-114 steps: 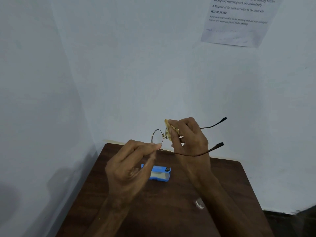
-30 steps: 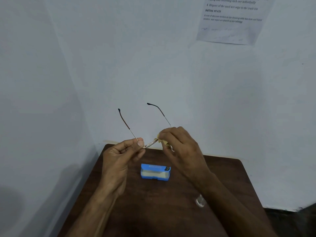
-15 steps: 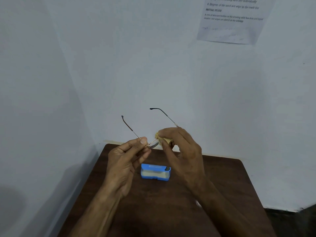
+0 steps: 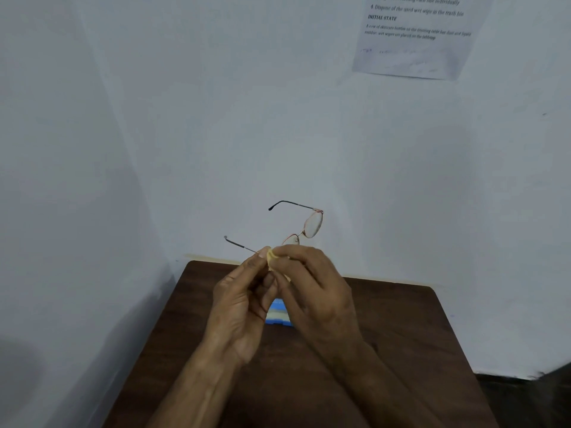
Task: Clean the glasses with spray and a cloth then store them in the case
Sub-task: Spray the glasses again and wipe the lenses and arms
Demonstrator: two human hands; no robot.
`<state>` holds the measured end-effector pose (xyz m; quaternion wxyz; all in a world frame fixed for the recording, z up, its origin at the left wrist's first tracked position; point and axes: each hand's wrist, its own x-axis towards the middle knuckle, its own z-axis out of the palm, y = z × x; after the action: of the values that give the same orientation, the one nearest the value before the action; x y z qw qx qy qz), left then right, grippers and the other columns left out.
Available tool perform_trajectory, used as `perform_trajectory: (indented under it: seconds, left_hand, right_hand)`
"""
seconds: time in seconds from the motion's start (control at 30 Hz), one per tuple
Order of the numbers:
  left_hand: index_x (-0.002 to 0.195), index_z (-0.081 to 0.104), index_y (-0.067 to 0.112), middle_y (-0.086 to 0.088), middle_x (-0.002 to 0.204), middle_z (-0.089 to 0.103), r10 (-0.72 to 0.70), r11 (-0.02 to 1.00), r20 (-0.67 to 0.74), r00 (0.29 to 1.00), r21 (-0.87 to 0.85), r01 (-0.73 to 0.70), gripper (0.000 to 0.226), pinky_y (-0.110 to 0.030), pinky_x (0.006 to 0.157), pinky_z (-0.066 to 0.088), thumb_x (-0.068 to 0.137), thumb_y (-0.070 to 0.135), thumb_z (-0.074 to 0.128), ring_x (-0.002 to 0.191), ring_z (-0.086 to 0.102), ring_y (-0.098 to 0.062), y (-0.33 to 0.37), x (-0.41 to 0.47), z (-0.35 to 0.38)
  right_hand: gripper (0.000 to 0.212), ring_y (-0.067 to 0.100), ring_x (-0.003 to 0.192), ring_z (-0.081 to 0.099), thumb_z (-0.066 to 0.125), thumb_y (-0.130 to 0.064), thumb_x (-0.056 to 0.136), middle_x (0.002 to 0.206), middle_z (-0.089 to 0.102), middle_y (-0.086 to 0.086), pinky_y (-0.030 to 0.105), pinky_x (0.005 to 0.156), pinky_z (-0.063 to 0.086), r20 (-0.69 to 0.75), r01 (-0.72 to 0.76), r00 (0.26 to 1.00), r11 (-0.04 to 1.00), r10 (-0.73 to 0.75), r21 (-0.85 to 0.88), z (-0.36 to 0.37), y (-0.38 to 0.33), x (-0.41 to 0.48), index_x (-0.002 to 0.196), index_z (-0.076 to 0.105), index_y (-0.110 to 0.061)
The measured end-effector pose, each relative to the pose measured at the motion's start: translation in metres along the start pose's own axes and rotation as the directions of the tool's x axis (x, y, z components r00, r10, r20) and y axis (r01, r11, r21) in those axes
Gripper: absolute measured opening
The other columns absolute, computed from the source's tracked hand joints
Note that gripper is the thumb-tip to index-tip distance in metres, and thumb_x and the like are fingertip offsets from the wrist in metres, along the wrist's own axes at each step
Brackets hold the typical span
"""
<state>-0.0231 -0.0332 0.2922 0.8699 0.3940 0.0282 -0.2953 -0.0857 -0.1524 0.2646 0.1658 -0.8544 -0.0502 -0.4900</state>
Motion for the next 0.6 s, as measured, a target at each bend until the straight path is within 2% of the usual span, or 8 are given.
perform_trajectory:
  seconds: [0.1, 0.17, 0.27, 0.33, 0.47, 0.6]
  left_hand:
    - [0.093, 0.083, 0.006, -0.011, 0.090, 0.078, -0.027, 0.997, 0.004, 1.000, -0.071, 0.027, 0.015, -0.024, 0.065, 0.063, 0.086, 0.013, 0.071, 0.076, 0.077, -0.014, -0.001, -0.004, 0.004]
    - [0.089, 0.084, 0.007, -0.013, 0.093, 0.079, -0.032, 0.994, 0.016, 0.999, -0.104, 0.034, 0.015, -0.026, 0.070, 0.064, 0.083, 0.012, 0.072, 0.082, 0.079, -0.017, 0.001, -0.006, 0.006]
    - [0.087, 0.085, 0.009, -0.013, 0.094, 0.079, -0.029, 0.994, 0.023, 0.999, -0.103, 0.032, 0.015, -0.028, 0.071, 0.065, 0.081, 0.014, 0.072, 0.084, 0.079, -0.018, 0.003, -0.007, 0.008]
    - [0.085, 0.085, 0.008, -0.012, 0.091, 0.079, -0.033, 0.993, 0.016, 0.999, -0.112, 0.034, 0.015, -0.028, 0.071, 0.065, 0.080, 0.013, 0.072, 0.083, 0.080, -0.018, 0.003, -0.007, 0.010]
    - [0.093, 0.083, 0.006, -0.012, 0.089, 0.080, -0.029, 0.992, 0.012, 0.999, -0.120, 0.031, 0.018, -0.029, 0.072, 0.065, 0.081, 0.012, 0.071, 0.081, 0.080, -0.018, 0.000, -0.009, 0.012]
    - [0.090, 0.084, 0.007, -0.013, 0.092, 0.080, -0.004, 0.996, 0.025, 1.000, -0.084, 0.006, 0.018, -0.029, 0.073, 0.065, 0.081, 0.012, 0.071, 0.084, 0.080, -0.019, 0.000, -0.011, 0.011]
  right_hand:
    - [0.013, 0.023, 0.105, 0.070, 0.070, -0.007, 0.097, 0.113, 0.072, 0.015, 0.033, 0.095, 0.058, -0.044, -0.072, 0.996, 0.997, 0.073, 0.013, -0.004, 0.006, 0.001, 0.105, 0.076, 0.003]
    - [0.013, 0.019, 0.103, 0.068, 0.070, -0.010, 0.097, 0.108, 0.071, 0.013, 0.023, 0.097, 0.056, -0.078, -0.137, 0.987, 0.990, 0.138, 0.022, -0.005, 0.010, 0.004, 0.102, 0.075, 0.002]
    - [0.012, 0.012, 0.102, 0.064, 0.072, -0.010, 0.095, 0.105, 0.070, 0.012, 0.015, 0.096, 0.052, -0.056, -0.155, 0.986, 0.987, 0.157, 0.044, -0.005, 0.008, 0.003, 0.100, 0.074, 0.000]
    - [0.008, 0.010, 0.098, 0.064, 0.075, -0.005, 0.092, 0.103, 0.069, 0.008, 0.014, 0.089, 0.053, -0.066, -0.215, 0.973, 0.972, 0.221, 0.092, -0.007, 0.010, 0.005, 0.100, 0.073, -0.002]
    - [0.014, 0.013, 0.091, 0.068, 0.078, -0.003, 0.091, 0.100, 0.068, -0.001, 0.018, 0.076, 0.057, -0.115, -0.419, 0.878, 0.863, 0.464, 0.280, -0.006, 0.011, 0.014, 0.103, 0.072, -0.009]
    - [0.014, 0.016, 0.094, 0.071, 0.076, -0.005, 0.094, 0.102, 0.070, -0.002, 0.023, 0.078, 0.060, -0.116, -0.441, 0.852, 0.819, 0.511, 0.366, -0.005, 0.008, 0.017, 0.106, 0.071, -0.011]
